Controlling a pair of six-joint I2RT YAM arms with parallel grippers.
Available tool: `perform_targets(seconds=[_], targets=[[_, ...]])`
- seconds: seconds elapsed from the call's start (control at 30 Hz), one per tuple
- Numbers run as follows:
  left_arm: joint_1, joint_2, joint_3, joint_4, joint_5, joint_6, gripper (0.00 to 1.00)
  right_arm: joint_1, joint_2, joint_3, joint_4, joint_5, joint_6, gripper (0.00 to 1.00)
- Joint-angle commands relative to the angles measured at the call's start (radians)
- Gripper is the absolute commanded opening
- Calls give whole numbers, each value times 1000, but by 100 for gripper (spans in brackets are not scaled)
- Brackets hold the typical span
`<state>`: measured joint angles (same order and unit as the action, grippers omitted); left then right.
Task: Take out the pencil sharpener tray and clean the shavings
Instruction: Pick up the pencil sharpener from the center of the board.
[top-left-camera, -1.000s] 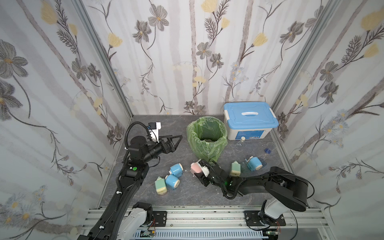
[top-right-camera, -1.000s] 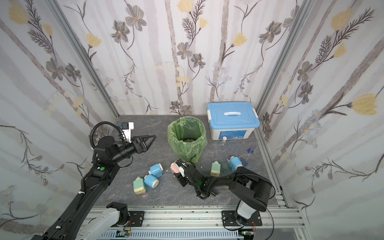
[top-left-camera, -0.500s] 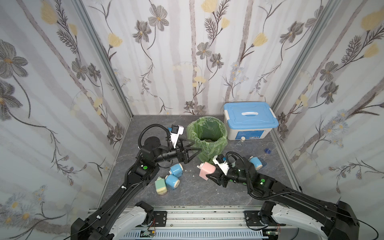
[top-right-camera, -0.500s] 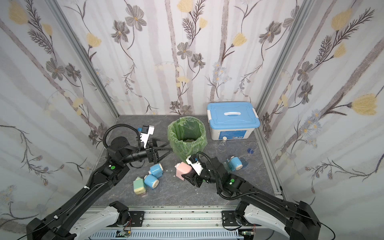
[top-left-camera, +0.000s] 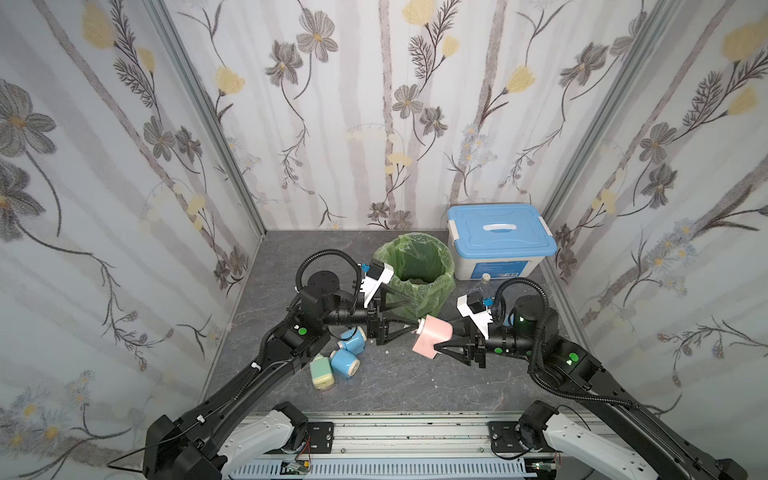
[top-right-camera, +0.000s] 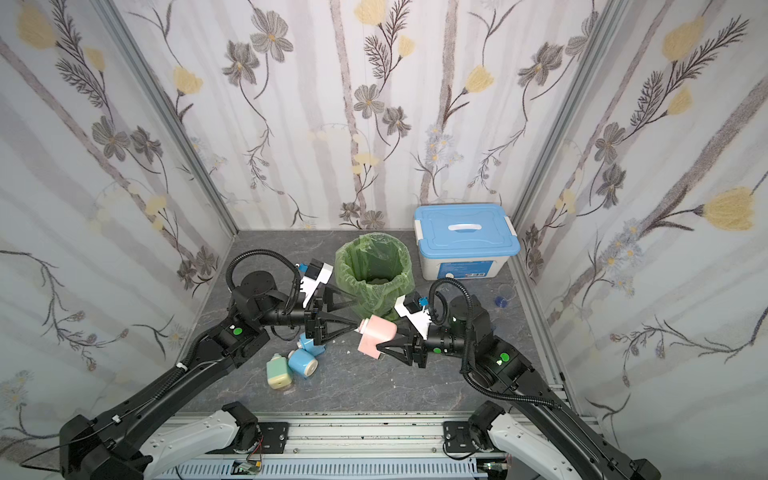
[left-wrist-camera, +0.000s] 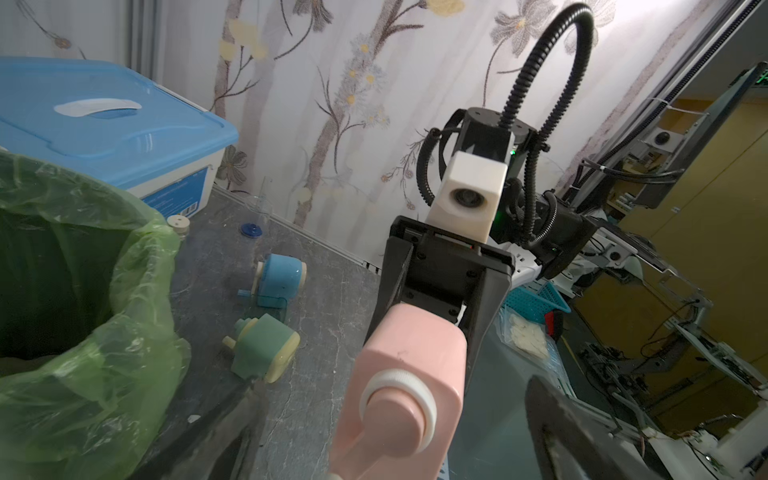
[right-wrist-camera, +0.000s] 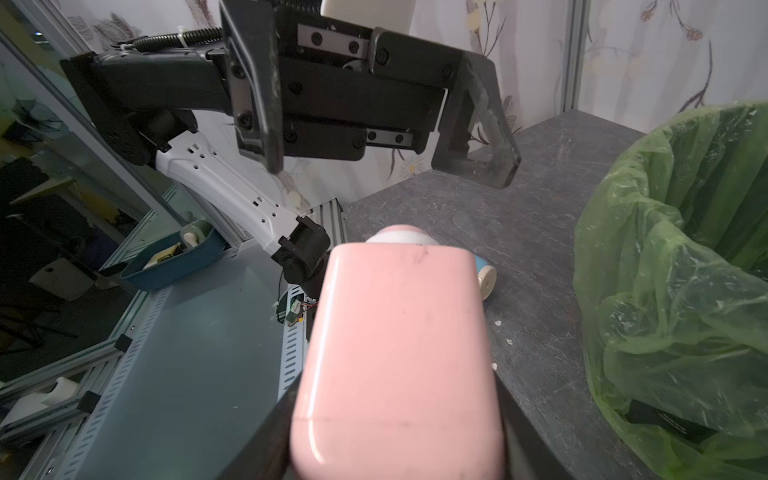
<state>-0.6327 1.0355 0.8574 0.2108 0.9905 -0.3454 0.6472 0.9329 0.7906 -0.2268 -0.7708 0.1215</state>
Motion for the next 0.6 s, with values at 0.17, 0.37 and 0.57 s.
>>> perform_targets(seconds=[0.17,0.37,0.57], targets=[[-33,23,29,-55,75,75,98,-40,73,82,18,-214,-27,36],[-47,43,46,-101,74,103,93,-58,101,115,35,-249,-11,36],[-48,49,54,-103,82,106,75,-66,131,128,60,-255,23,36]])
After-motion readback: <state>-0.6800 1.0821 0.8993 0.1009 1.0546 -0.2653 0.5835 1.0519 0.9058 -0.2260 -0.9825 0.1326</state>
